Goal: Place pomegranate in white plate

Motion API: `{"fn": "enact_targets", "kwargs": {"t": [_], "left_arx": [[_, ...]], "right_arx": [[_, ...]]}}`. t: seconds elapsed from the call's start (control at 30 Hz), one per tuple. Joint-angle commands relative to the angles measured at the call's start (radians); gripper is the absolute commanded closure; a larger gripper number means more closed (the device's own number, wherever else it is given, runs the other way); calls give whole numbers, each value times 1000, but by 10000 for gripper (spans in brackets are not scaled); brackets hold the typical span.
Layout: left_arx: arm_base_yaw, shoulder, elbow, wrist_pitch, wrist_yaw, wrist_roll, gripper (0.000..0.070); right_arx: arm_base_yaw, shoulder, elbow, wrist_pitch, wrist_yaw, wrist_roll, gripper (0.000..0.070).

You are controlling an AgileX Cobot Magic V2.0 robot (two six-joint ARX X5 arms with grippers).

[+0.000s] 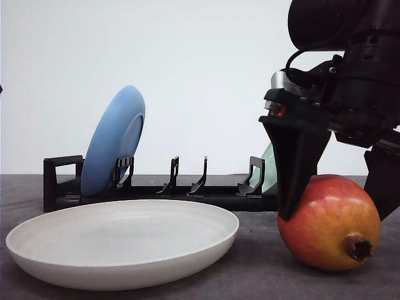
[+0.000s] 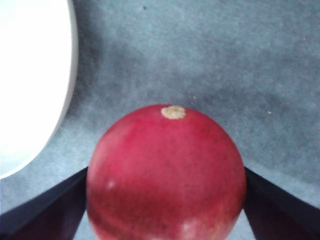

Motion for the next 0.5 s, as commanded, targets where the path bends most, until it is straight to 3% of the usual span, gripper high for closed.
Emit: {"fn": "enact_targets", "kwargs": {"t": [0.0, 0.2, 0.47], "left_arx": [[0, 3, 11, 11, -2, 8, 347], [-1, 3, 11, 10, -2, 7, 347], [-1, 3, 11, 10, -2, 7, 347]], "right_arx": [[9, 16, 15, -5, 0, 10, 198], [9, 15, 21, -23, -3, -7, 198], [24, 26, 144, -166, -2, -131, 198]]}}
